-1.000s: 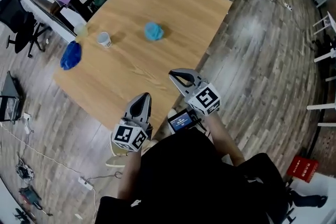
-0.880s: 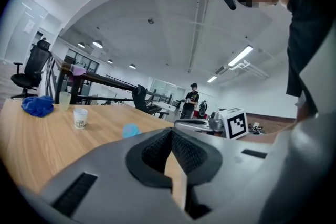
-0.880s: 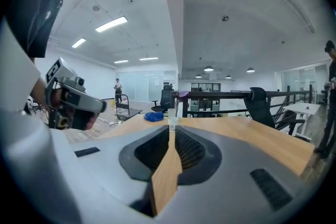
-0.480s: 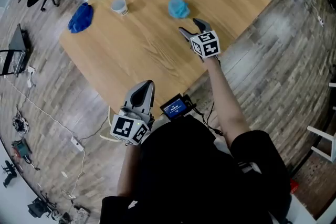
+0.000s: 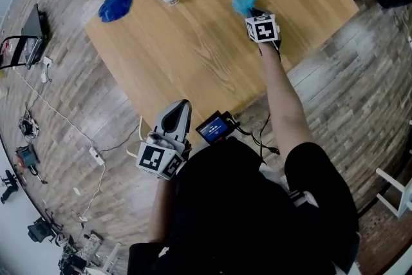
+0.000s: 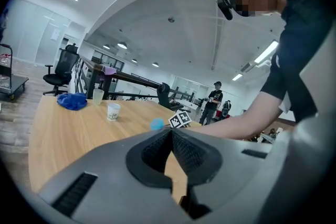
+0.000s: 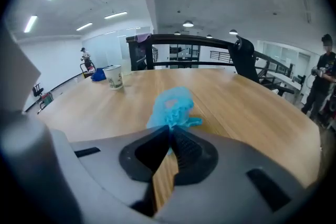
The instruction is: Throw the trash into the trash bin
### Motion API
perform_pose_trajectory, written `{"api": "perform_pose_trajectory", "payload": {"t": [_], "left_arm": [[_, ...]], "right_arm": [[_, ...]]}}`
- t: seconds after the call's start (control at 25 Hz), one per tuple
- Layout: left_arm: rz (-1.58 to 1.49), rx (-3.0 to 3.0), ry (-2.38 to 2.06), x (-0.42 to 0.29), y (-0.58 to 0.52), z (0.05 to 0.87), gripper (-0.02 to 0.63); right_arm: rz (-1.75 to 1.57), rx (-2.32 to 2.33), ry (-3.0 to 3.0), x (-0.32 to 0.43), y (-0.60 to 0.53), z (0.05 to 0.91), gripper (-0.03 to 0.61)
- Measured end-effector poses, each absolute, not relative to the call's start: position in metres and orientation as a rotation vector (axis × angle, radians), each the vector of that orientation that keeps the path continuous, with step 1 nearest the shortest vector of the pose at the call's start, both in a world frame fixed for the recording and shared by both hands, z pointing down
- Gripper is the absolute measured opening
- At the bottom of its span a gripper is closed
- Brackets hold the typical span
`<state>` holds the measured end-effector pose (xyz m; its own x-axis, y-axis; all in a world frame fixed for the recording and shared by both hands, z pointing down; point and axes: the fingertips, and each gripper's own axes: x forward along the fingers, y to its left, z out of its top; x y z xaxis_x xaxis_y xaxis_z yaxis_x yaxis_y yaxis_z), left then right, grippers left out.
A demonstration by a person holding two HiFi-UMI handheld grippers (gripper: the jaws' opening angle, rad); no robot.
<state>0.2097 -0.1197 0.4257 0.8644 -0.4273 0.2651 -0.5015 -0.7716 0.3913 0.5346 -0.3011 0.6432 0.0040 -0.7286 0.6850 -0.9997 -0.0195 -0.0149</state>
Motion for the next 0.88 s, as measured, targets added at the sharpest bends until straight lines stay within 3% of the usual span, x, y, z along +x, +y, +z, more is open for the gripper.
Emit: {"api": "perform_pose_trajectory", "payload": {"t": [0.4, 0.88], "left_arm": [[0.211, 2.591, -0.662, 0.209, -0.124, 0.43, -0.002], [0.116, 2.604, -0.784, 0.185, -0.138, 0.418, -0.002]], "right_arm": [[0.69, 1.814, -1.986, 0.499, -0.298, 0.602, 0.002], [0.493, 1.511, -2.547, 0.292, -0.258, 0.488, 0.002]]}}
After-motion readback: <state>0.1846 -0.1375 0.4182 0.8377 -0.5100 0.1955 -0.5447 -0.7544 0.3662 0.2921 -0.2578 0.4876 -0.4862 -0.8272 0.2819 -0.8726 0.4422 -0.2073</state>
